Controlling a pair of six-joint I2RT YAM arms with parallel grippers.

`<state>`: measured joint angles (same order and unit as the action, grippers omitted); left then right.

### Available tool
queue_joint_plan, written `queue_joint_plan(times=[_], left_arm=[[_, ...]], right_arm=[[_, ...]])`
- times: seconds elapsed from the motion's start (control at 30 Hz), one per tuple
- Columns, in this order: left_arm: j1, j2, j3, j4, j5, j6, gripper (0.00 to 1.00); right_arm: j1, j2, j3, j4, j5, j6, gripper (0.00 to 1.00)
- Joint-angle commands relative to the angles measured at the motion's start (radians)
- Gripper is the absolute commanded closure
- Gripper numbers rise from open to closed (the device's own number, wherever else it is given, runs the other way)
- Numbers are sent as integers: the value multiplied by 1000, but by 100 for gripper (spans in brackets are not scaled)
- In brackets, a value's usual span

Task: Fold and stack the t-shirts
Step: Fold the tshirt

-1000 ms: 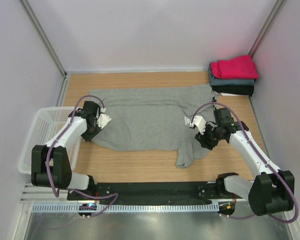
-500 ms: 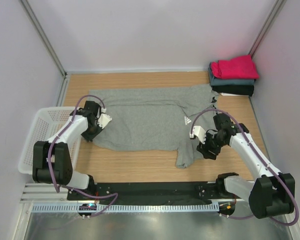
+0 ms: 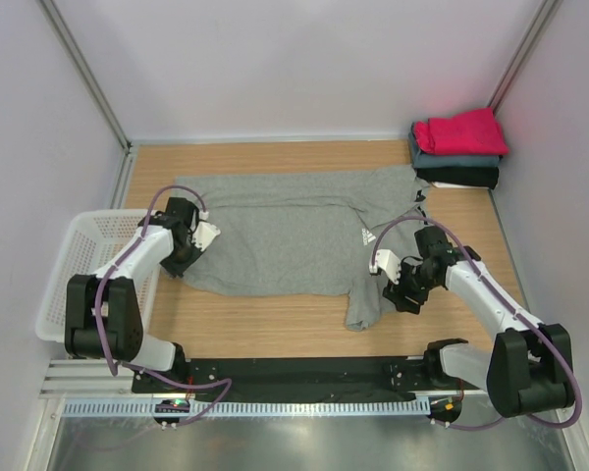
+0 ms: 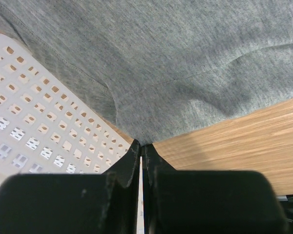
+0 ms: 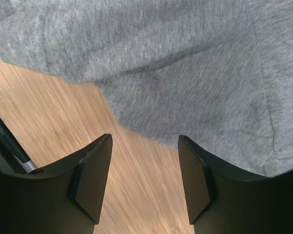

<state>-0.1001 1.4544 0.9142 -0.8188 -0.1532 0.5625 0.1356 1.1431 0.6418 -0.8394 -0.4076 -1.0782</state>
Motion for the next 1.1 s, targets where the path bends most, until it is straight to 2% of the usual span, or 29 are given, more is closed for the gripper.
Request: queue_joint_plan(times=[0.0, 0.77, 0.83, 0.87, 0.93, 0.97, 1.07], left_arm=[[5, -2, 14, 21, 18, -13, 100], [5, 20, 11, 29, 24, -27, 100], [5, 18, 11, 27, 24, -24, 100], [7, 20, 12, 30, 24, -26, 100], [7, 23, 14, 29, 26, -24, 100], [5, 23, 14, 27, 24, -24, 100], [7, 20, 21, 26, 23, -19, 100]], right_arm=[[6, 4, -16, 63, -20, -17, 37], [7, 86, -79, 232, -8, 29, 33], [9, 96, -79, 238, 1, 31, 40], [6, 96, -77, 240, 4, 37, 49], [7, 89, -73, 234, 13, 43, 59], [7, 83, -58, 224, 16, 41, 69], [9, 41, -12, 169, 23, 34, 77]])
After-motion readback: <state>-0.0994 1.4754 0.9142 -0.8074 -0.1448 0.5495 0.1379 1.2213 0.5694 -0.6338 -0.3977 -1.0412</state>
